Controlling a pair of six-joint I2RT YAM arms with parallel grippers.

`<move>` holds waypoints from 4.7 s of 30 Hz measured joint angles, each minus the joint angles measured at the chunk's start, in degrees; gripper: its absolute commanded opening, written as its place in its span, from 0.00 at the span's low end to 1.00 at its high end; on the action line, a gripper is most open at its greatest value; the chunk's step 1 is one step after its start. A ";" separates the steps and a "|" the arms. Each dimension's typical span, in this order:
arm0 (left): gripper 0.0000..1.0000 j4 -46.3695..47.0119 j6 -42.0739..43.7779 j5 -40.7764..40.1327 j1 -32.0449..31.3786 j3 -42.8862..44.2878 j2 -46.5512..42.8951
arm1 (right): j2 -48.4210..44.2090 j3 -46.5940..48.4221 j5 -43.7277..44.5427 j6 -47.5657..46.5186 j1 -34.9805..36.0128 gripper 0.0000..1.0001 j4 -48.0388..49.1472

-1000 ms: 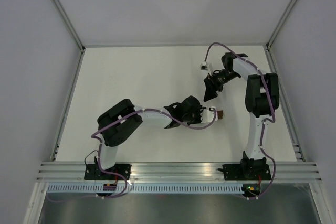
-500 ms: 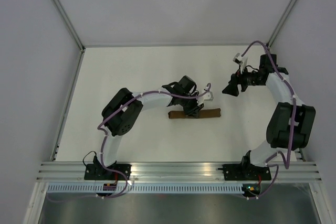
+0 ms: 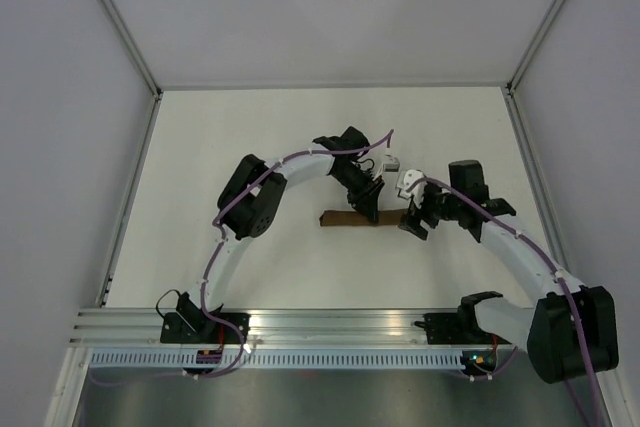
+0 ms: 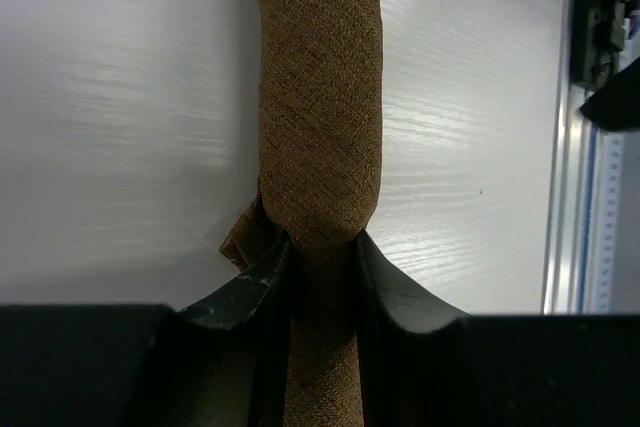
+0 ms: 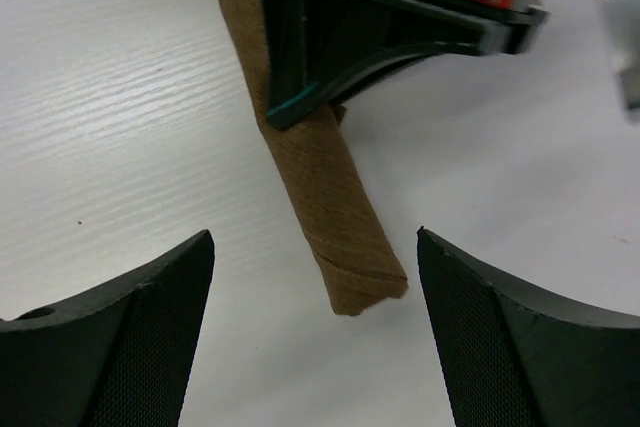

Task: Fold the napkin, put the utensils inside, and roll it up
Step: Roll the napkin with the utensil

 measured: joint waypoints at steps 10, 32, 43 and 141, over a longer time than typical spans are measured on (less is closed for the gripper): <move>0.27 -8.02 -1.03 6.40 0.20 5.16 4.74 | 5.55 -7.15 15.96 -1.92 16.96 0.87 11.67; 0.50 -12.11 -3.37 9.14 1.64 7.50 6.91 | 18.14 -3.74 26.01 -1.44 25.11 0.46 17.92; 0.54 -3.65 -10.56 4.52 5.92 6.58 3.17 | 24.04 3.96 26.01 1.05 24.83 0.45 10.78; 0.54 25.24 -48.11 -45.38 16.92 -22.14 -16.09 | 56.00 43.91 6.64 58.99 22.16 0.69 2.60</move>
